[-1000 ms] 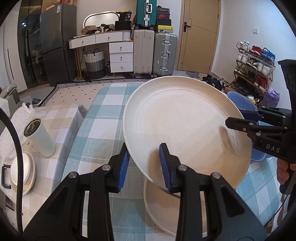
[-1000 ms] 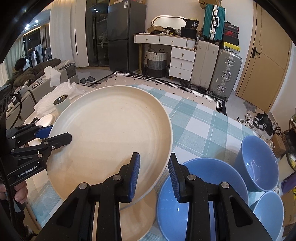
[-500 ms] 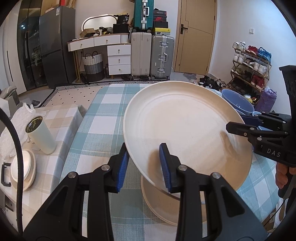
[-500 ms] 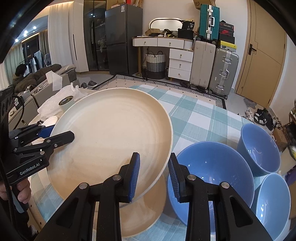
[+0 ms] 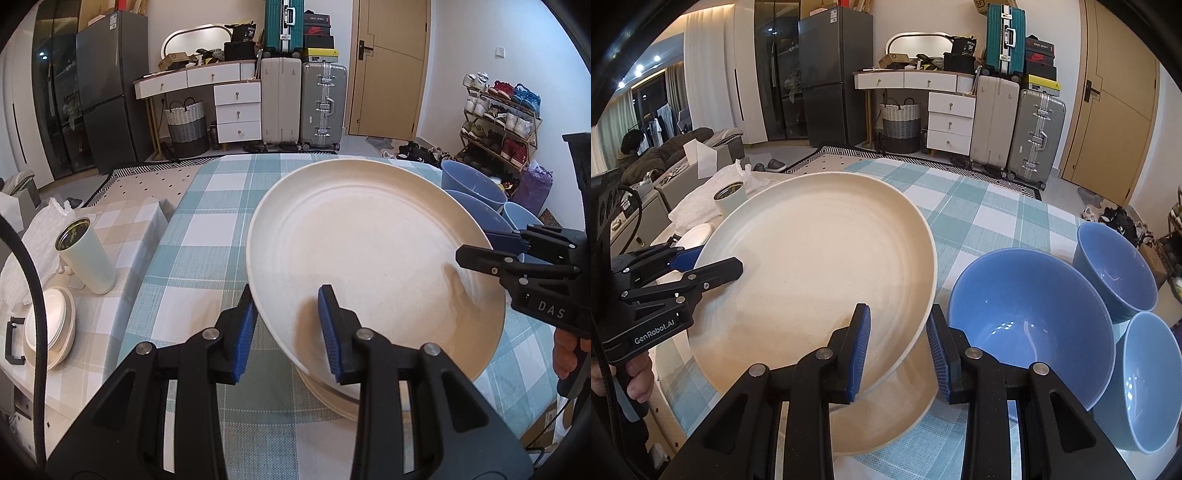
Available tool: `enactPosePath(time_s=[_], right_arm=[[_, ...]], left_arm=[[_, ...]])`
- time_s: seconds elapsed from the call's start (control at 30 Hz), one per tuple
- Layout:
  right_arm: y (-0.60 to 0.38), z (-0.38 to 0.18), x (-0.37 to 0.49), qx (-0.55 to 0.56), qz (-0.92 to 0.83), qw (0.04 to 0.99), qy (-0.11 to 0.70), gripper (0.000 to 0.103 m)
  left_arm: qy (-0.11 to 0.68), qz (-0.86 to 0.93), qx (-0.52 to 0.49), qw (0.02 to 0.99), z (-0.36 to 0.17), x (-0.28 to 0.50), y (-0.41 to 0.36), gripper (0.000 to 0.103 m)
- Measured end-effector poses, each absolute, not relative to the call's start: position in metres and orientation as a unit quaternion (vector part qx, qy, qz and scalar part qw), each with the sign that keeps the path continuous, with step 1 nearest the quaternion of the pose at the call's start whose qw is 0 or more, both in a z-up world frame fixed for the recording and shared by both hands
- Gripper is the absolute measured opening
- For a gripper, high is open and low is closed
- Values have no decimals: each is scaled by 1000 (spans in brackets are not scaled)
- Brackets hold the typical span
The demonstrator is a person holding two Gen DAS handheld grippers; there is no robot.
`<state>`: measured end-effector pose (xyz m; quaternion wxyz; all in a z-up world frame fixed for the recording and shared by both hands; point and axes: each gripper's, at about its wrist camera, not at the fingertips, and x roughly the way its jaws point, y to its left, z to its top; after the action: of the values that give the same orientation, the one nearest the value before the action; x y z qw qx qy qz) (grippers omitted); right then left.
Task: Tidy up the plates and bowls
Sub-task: 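Carry the cream plate with both grippers over the stacked cream plates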
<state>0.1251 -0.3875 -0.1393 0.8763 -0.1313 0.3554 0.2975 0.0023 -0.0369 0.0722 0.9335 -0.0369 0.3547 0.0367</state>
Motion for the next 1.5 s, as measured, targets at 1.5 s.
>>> enactPosePath(time_s=[1.5], right_arm=[[-398, -190, 105, -135, 258, 873, 391, 32]], left_arm=[[392, 29, -18, 919, 0, 22, -48, 30]])
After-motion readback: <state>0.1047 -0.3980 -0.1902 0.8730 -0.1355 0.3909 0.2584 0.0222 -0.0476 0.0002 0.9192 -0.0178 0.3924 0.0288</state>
